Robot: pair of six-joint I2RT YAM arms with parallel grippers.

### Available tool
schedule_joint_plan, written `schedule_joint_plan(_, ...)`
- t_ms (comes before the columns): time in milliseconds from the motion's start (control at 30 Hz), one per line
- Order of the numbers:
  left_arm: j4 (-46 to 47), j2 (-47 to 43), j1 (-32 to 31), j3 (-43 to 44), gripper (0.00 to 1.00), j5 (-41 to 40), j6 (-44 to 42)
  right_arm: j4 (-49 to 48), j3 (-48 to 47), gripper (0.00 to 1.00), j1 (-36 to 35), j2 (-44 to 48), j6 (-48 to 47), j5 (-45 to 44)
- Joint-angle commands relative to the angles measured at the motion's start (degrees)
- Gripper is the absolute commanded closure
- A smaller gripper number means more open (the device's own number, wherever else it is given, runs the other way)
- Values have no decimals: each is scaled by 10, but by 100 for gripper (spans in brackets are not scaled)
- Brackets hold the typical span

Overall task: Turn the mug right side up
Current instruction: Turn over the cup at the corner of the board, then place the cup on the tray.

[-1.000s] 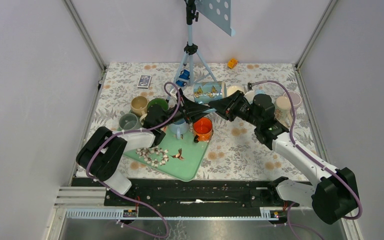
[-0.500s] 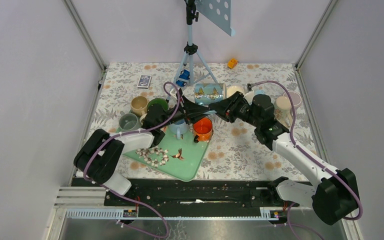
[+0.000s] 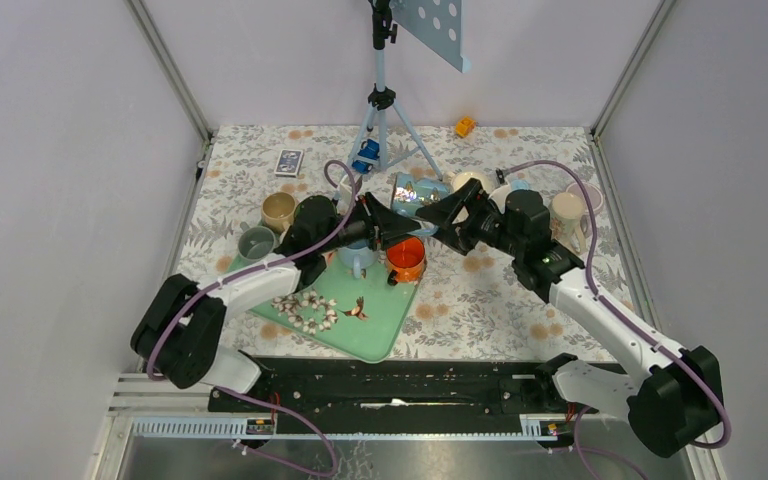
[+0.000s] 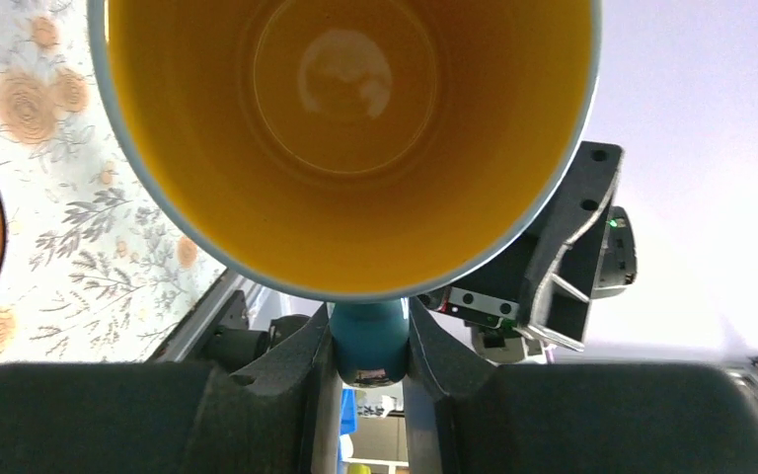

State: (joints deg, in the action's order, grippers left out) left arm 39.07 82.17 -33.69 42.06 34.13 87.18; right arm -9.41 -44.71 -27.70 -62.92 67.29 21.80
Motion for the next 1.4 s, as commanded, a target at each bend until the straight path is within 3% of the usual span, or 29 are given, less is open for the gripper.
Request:
schedule_joint_plan(0,-16,-57,1,65,100,-28,-94,35,-44,8,-5,26,-47,-17)
schedule_joint_plan(100,-72,-73,1,81,100,-43,-135,73,-53,0,-5,35,-72,-31)
schedule_joint_plan(467,-271,-135,2,136,100,-109,-253,223,-104,0,-5,71,-159,-105)
schedule_joint_plan(833,-557,-273,3,161,100,-259,-365,309,-136,0,-5,54,-228,-158)
schedule_joint_plan(1167,-791,-361,2,174,100,-410,-398,362,-159,0,-5,32,-268,-203)
schedule_joint_plan(1367,-843,-374,2,157,100,-459,-391,414,-169,0,-5,28,-255,-288)
